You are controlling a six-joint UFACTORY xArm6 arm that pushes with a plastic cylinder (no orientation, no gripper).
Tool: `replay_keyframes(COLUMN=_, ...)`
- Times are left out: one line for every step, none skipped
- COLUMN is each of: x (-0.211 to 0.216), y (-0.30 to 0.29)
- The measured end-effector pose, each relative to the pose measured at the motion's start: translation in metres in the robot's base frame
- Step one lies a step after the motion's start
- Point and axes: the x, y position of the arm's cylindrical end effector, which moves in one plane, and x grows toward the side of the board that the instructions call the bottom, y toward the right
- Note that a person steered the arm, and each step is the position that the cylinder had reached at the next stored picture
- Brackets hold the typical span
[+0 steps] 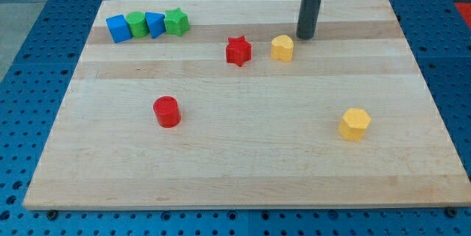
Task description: Slide the yellow heart towards the red star
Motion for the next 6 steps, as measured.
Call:
replay_keyframes(x=0.008, y=-0.014)
replay_keyframes(x=0.024, y=-0.018)
replay_keyframes(x=0.041, y=-0.022)
replay_keyframes(x=0.049, y=-0.022)
replay_keyframes(x=0.036, y=-0.015)
replay_keyframes(x=0.036, y=0.024)
